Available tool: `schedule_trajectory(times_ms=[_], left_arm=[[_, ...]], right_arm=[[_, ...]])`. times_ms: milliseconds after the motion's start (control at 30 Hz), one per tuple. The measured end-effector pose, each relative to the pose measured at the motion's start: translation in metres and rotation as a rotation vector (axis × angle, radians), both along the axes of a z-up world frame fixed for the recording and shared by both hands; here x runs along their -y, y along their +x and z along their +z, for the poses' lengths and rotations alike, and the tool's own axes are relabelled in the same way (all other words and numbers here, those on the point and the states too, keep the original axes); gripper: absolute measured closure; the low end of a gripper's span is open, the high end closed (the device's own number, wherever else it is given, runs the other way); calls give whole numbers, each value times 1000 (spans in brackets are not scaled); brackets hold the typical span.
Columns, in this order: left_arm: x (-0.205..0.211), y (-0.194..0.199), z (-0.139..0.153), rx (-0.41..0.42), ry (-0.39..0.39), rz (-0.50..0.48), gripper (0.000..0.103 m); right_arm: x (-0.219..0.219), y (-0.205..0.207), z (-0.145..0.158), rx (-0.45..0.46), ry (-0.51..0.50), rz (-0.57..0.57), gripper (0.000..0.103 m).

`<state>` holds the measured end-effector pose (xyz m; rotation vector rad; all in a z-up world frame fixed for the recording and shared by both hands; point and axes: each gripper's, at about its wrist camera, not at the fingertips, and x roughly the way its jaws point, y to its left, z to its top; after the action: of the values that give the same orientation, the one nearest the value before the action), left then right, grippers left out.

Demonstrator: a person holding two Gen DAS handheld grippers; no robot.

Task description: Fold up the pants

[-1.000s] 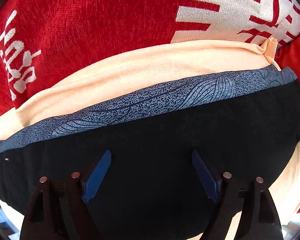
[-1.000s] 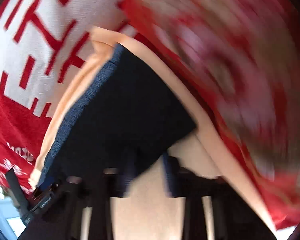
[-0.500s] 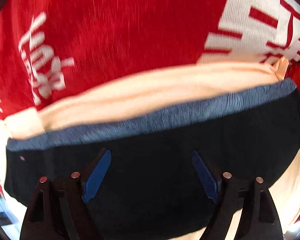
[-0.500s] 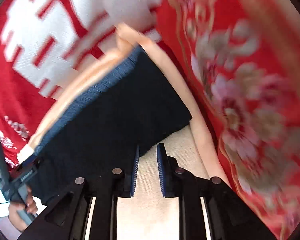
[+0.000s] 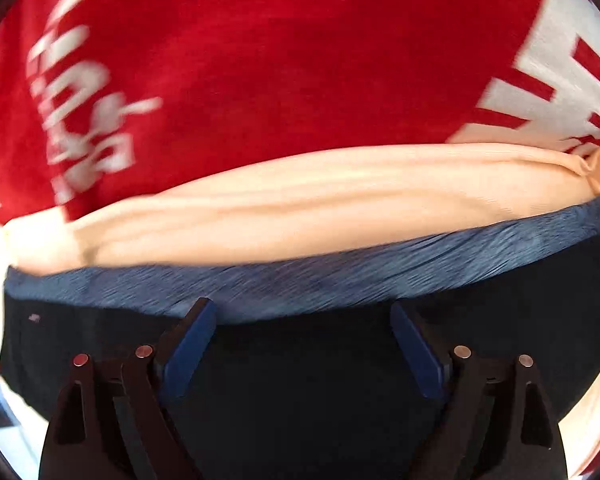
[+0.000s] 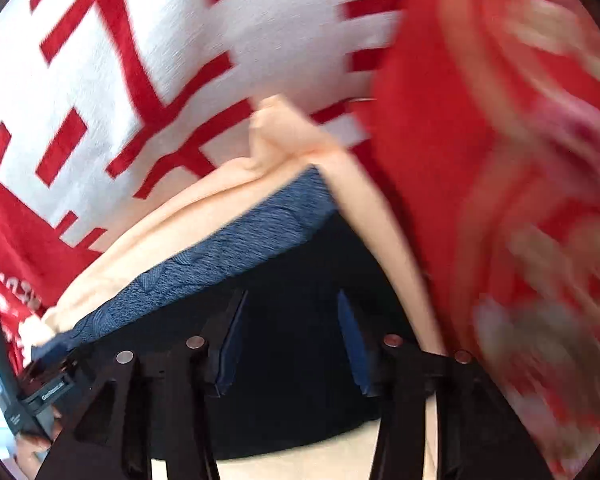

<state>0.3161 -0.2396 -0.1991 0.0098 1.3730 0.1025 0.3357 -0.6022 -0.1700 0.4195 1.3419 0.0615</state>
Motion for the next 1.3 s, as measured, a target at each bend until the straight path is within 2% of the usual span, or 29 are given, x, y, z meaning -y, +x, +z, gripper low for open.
schedule_trajectory(times_ms=[133, 267, 467, 633, 733, 867, 967, 1100, 1167, 1200, 1233, 1267, 1300], left_arm=[[-38, -25, 10, -18, 34, 21, 14], [-72, -52, 16, -15, 44, 52, 14], [-110, -75, 14, 13, 22, 55, 14], [-168, -90, 9, 21, 14, 43, 14], [-216, -98, 13, 38, 29, 39, 14], [-270, -120, 14, 37, 75, 60, 14], [-311, -122, 3, 37, 109, 73, 14], [-336, -123, -12, 35, 122, 72, 14], [-346, -127, -23, 30, 93, 74, 14], [-349, -129, -26, 41, 74, 79, 13], [-352, -130, -26, 50, 56, 84, 13], [-353, -135, -24, 50, 41, 87, 13], [-355, -137, -24, 44, 36, 86, 13]], right_arm=[[-4, -33, 5, -59, 126, -44, 48], [-44, -68, 7, -108, 218, 11, 47], [-132, -94, 9, -147, 314, 100, 47], [-216, -141, 8, -183, 480, 149, 47], [-277, -168, 4, -224, 569, 208, 47], [-332, -193, -7, -241, 609, 241, 47], [-340, -197, -17, -239, 635, 205, 47], [-342, -194, -29, -232, 651, 179, 47], [-351, -185, -36, -241, 668, 163, 47], [-358, -180, -38, -248, 668, 156, 52], [-370, -171, -37, -257, 637, 169, 80], [-375, -167, -30, -246, 607, 192, 94], [-383, -166, -20, -221, 611, 215, 94]])
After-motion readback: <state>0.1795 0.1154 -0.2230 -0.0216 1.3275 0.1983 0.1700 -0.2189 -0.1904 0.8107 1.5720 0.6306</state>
